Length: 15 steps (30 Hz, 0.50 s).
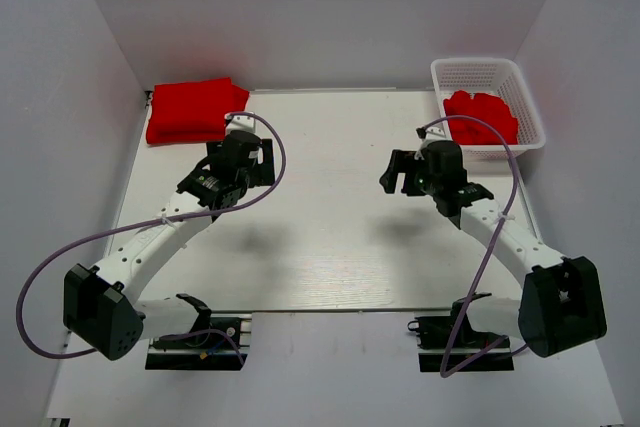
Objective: Fold and stack the t-shirts
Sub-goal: Grab crumpled tshirt from bin with the right arm
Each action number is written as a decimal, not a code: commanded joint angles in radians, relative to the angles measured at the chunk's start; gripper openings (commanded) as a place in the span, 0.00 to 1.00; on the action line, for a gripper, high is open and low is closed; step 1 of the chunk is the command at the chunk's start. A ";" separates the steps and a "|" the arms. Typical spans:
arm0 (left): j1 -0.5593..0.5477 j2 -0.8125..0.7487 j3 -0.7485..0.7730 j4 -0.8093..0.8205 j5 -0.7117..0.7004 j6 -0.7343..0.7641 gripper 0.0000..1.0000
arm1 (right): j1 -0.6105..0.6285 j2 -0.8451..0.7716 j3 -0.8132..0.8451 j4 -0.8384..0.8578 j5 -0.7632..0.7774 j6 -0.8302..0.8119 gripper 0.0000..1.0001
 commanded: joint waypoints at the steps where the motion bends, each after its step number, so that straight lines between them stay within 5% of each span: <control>1: -0.005 -0.037 0.000 0.006 -0.033 0.008 1.00 | 0.000 -0.048 0.018 0.053 -0.034 -0.009 0.90; 11: -0.005 -0.075 -0.033 0.018 -0.043 0.008 1.00 | -0.006 -0.002 0.114 0.076 0.156 -0.015 0.90; 15: 0.006 -0.075 -0.033 0.018 -0.030 0.008 1.00 | -0.017 0.111 0.281 -0.032 0.323 -0.037 0.90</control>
